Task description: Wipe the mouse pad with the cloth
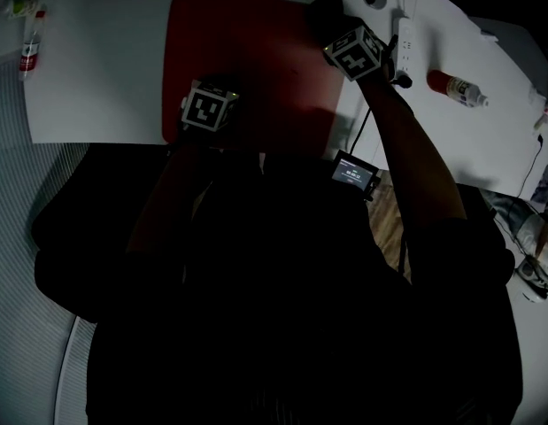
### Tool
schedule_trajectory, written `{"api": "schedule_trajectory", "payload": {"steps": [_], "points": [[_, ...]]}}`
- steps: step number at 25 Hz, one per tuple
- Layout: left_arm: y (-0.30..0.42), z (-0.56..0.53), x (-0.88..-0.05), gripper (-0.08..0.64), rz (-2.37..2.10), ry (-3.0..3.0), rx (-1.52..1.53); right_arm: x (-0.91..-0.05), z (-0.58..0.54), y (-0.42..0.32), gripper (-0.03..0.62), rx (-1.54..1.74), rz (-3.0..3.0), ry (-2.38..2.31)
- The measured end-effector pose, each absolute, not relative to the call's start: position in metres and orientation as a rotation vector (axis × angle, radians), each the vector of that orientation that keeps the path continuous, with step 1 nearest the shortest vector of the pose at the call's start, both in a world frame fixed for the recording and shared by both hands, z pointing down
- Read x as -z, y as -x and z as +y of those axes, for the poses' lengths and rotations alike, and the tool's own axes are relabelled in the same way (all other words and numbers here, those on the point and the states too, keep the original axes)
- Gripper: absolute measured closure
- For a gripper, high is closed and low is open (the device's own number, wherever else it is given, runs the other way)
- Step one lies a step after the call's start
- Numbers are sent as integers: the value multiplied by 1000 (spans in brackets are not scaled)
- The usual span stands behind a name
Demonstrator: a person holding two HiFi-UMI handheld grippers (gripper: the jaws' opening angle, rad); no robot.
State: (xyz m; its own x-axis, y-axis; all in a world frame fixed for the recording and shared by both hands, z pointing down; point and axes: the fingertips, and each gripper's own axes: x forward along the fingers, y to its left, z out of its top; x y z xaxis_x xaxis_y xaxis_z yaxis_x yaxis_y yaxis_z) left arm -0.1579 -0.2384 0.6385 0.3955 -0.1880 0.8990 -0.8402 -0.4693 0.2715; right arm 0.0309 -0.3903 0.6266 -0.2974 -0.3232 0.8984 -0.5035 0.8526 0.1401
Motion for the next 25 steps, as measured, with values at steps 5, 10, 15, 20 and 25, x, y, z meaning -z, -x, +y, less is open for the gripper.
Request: {"api": "schedule_trajectory", "payload": {"steps": [5,10,15,20,25], "points": [[157,-238,-638,552,-870,-1914,-1102,-630,-268,22,535,2,-1942,-319],[157,-239,-640,552,-814,-1980,-1239,-637,-140,56,534,39,-1927,11],[156,-233,-640,552,-765,-1953,-1208,-620,-158,58,522,-403,-2018,-80],[119,-260,-555,552,-695,-2144,-848,-492,-233,32,522,-750,-2355,-487],[79,-285,-411,552,-686,-2367,-477,-351,-258,-20,522,-778,-2661,-734]]}}
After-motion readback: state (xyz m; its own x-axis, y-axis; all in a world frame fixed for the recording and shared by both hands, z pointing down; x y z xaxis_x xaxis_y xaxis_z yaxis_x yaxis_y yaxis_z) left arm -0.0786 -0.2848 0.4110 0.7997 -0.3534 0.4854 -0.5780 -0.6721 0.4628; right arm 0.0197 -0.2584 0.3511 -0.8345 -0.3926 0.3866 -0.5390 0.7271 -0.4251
